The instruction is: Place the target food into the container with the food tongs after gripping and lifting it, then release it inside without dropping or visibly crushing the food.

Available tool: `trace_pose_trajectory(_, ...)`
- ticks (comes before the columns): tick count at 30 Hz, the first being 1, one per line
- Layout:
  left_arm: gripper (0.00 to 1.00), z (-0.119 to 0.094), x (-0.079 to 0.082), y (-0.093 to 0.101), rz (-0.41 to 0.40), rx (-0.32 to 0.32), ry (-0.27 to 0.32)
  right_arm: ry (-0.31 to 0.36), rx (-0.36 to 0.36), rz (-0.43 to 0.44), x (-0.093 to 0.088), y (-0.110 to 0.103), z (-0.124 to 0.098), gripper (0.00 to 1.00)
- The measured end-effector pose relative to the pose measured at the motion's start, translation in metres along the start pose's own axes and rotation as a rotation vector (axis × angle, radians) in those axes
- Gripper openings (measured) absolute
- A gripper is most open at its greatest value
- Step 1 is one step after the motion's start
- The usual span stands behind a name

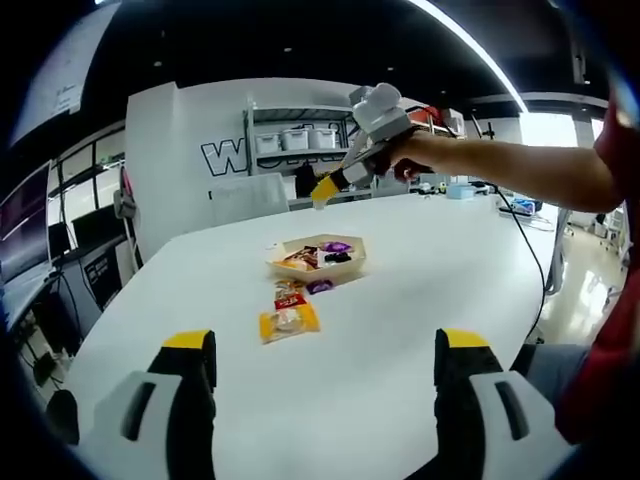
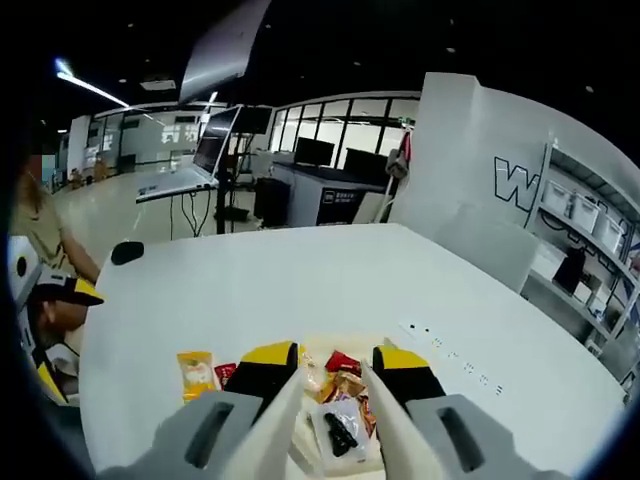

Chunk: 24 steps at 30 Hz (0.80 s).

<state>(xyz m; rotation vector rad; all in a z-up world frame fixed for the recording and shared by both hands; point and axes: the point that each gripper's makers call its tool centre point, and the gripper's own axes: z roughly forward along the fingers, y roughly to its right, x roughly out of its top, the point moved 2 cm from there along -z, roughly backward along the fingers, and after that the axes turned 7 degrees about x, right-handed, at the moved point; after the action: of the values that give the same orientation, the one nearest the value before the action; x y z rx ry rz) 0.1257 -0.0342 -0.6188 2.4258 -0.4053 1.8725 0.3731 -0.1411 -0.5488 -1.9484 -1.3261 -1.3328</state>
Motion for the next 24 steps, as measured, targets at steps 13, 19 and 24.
trace_pose_trajectory(13, 0.87, -0.004, 0.003, 0.000, 0.003, 0.006, 0.009, 0.035, 0.188, 0.085, -0.007, -0.048, 0.013, 0.25)
trace_pose_trajectory(19, 0.87, -0.006, 0.000, 0.000, 0.002, 0.008, 0.002, 0.028, 0.277, 0.087, -0.014, -0.070, 0.013, 0.25)
trace_pose_trajectory(24, 0.87, -0.008, 0.001, 0.002, 0.005, 0.002, 0.006, 0.047, 0.435, 0.078, -0.018, -0.103, 0.012, 0.25)
